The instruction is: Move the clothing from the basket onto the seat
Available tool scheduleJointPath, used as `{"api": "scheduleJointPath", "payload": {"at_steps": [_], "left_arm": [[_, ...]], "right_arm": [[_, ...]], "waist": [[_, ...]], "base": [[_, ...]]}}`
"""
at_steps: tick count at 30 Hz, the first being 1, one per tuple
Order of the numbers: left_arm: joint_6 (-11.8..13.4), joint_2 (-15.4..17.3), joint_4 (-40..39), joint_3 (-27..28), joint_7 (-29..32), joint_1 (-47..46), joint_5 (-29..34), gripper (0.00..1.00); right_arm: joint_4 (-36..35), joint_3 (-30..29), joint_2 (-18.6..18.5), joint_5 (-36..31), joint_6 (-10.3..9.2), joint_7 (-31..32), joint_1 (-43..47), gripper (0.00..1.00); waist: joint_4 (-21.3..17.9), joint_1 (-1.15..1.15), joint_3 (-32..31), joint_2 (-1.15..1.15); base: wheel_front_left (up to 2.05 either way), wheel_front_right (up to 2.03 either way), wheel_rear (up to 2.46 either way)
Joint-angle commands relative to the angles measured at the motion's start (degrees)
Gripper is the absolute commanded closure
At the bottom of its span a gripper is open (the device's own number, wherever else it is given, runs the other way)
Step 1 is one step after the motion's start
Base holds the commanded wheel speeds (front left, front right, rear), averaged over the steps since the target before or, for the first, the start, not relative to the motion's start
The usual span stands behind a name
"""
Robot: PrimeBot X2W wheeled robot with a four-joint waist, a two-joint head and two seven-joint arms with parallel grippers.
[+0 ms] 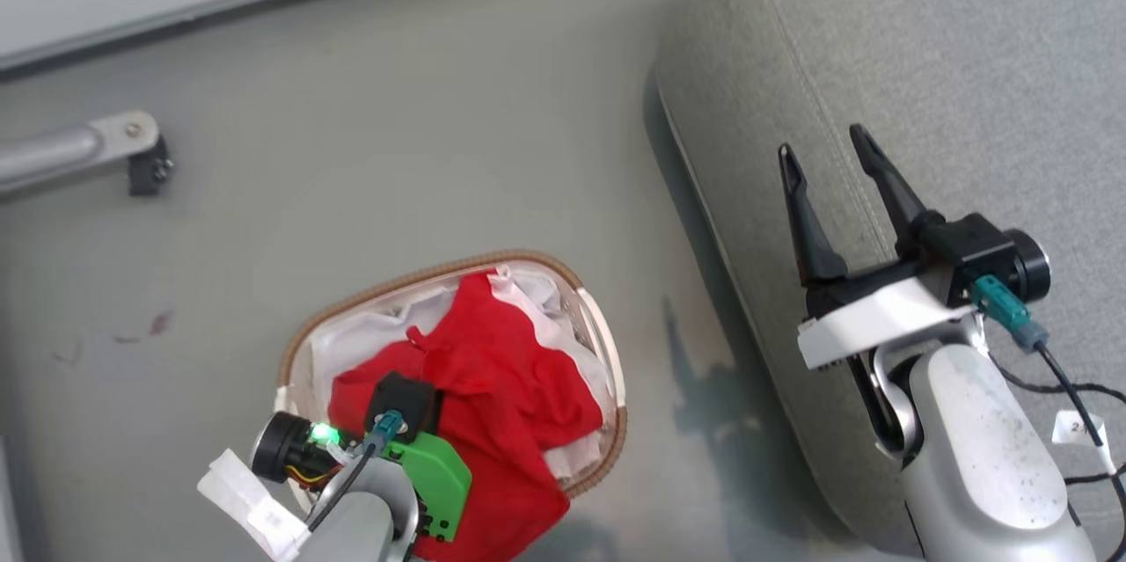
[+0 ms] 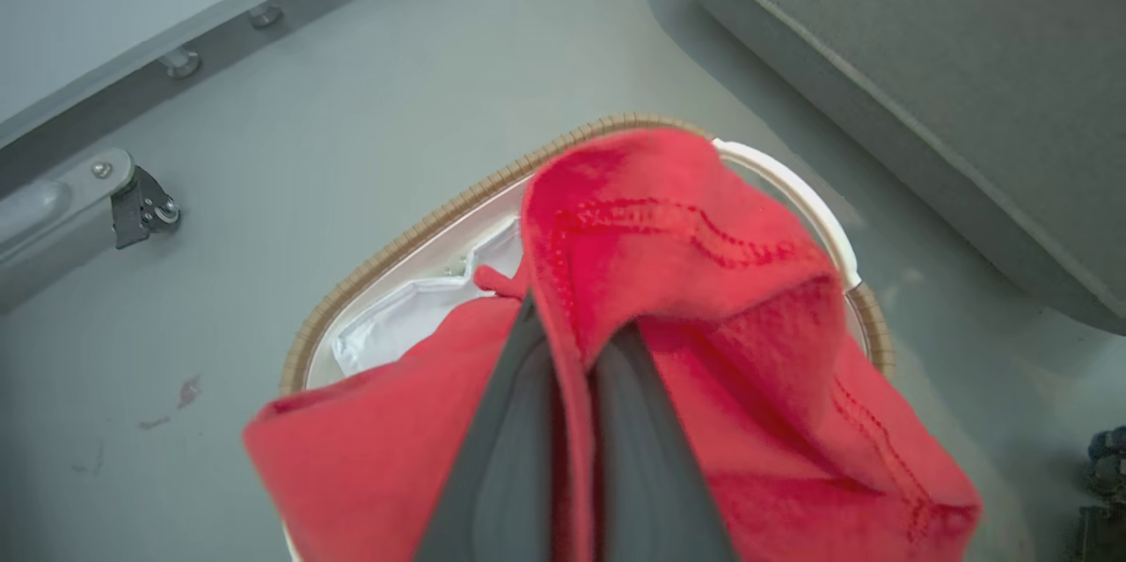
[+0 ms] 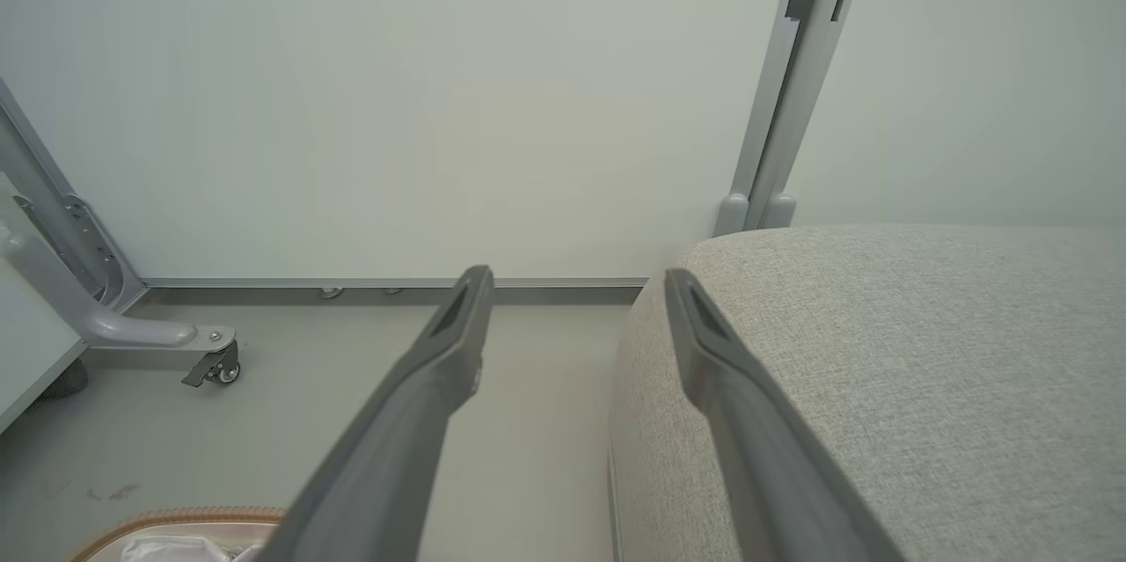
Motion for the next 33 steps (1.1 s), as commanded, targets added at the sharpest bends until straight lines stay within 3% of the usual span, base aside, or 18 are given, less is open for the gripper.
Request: {"api": "scheduleJointPath", "payload": {"at_steps": [1, 14, 33], "left_arm": [[0.23, 0.03, -1.88, 0.36, 0.01, 1.49, -0.45, 1.00], [-0.38, -0.31, -19.69, 4.35, -0.01, 5.59, -3.36, 1.00], [0.37, -0.29, -36.71, 4.58, 0.00, -3.69, -9.86, 1.00]], "right_arm": [[0.31, -0.23, -0.24, -0.42, -0.06, -0.12, 1.47, 0.00], [1.50, 0.07, -0.23, -0.86, -0.06, -0.12, 6.20, 0.00], [2.72, 2.65, -0.23, -0.83, -0.06, -0.12, 9.28, 0.00]], "waist": [[3.13, 0.00, -5.79, 0.00], [4.41, 0.00, -12.82, 0.00], [4.95, 0.00, -16.17, 0.00]], "base": [[0.00, 0.00, 0.00], [0.00, 0.00, 0.00], [0.00, 0.00, 0.00]]}}
